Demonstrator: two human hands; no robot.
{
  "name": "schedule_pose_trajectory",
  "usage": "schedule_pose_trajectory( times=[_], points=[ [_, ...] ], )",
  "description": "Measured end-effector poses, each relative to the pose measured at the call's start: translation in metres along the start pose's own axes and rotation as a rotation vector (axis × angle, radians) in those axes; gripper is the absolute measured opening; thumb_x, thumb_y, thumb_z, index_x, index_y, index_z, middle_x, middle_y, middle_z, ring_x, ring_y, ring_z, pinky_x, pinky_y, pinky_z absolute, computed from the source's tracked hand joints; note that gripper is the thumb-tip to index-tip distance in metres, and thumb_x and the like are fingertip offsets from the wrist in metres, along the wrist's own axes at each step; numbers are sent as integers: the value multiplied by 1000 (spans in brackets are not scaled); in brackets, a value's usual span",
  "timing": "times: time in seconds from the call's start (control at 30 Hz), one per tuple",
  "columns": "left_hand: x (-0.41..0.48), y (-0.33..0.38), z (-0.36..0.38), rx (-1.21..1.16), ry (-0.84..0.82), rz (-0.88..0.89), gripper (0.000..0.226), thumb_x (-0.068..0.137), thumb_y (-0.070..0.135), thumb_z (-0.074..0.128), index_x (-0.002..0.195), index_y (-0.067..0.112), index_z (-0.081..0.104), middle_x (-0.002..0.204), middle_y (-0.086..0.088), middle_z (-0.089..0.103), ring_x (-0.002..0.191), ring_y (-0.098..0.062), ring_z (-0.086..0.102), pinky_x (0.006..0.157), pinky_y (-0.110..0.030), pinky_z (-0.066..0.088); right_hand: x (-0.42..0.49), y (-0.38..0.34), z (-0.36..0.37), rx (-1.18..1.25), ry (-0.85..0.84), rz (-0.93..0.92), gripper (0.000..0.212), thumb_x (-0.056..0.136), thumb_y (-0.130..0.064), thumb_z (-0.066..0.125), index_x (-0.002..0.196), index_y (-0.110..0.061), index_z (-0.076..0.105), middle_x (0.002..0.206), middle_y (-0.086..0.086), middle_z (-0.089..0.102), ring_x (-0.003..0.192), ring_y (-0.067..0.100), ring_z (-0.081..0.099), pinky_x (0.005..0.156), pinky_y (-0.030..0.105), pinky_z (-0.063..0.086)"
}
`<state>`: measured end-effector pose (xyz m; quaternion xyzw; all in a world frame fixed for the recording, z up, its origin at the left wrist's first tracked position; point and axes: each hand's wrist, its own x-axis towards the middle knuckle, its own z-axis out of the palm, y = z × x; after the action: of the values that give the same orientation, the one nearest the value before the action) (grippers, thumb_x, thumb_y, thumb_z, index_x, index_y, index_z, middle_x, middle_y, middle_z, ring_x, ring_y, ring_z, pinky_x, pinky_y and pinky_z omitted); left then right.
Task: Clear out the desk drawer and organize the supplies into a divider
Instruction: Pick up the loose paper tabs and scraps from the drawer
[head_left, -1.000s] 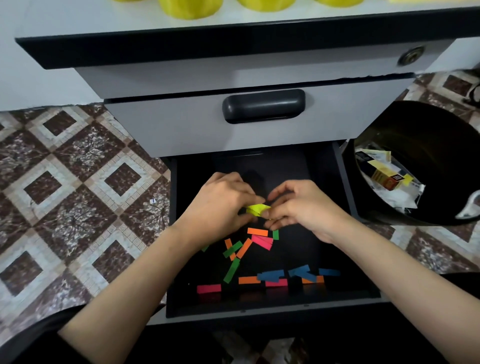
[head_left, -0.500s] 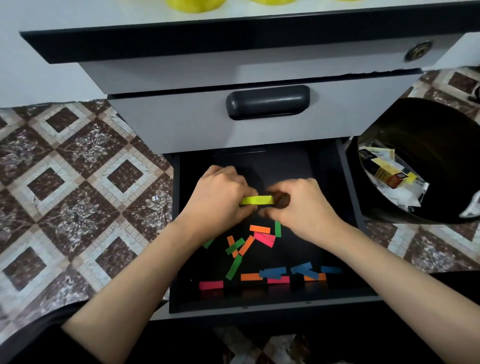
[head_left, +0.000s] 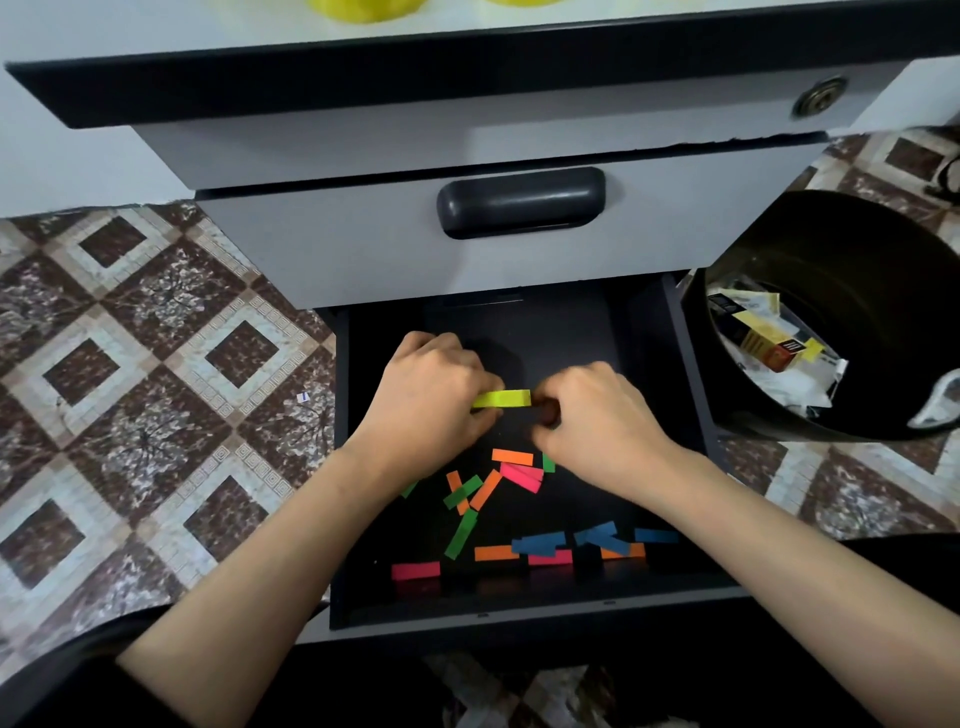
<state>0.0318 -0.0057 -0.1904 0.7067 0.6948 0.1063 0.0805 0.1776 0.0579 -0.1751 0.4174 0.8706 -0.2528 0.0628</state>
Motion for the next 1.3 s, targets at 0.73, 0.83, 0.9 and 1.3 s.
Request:
schedule_pose_trajectory(
  times=[0.73, 0.83, 0.9, 1.3],
  points=[
    [-15, 32, -71, -83, 17, -47, 26, 78, 35, 59, 92, 20, 75, 86, -6, 71, 85, -29, 63, 84, -43, 46, -36, -25, -56, -26, 178, -315, 25, 89, -17, 59, 111, -12, 68, 99, 6, 66, 91, 22, 61, 82, 37, 50],
    [-16, 50, -96, -26, 7, -51, 24, 85, 34, 62, 105, 23, 71, 100, -3, 69, 98, -24, 61, 91, -37, 41, -53, -29, -75, -87, 217, -332, 23, 89, -19, 57, 106, -12, 70, 98, 5, 65, 92, 23, 60, 81, 34, 48],
    [-19, 60, -110, 39, -4, -118, 39, 84, 41, 63, 119, 23, 62, 111, 1, 66, 106, -20, 58, 94, -33, 40, -65, -33, -88, -101, 248, -335, 23, 89, -19, 55, 107, -12, 69, 98, 5, 64, 92, 23, 59, 81, 33, 47],
    [-39, 111, -143, 63, -84, -282, 39, 83, 42, 66, 111, 15, 64, 108, 4, 67, 101, -16, 60, 87, -32, 48, -121, -36, -128, -94, 378, -335, 25, 89, -17, 54, 109, -14, 70, 96, 7, 65, 89, 26, 59, 78, 34, 48]
  ],
)
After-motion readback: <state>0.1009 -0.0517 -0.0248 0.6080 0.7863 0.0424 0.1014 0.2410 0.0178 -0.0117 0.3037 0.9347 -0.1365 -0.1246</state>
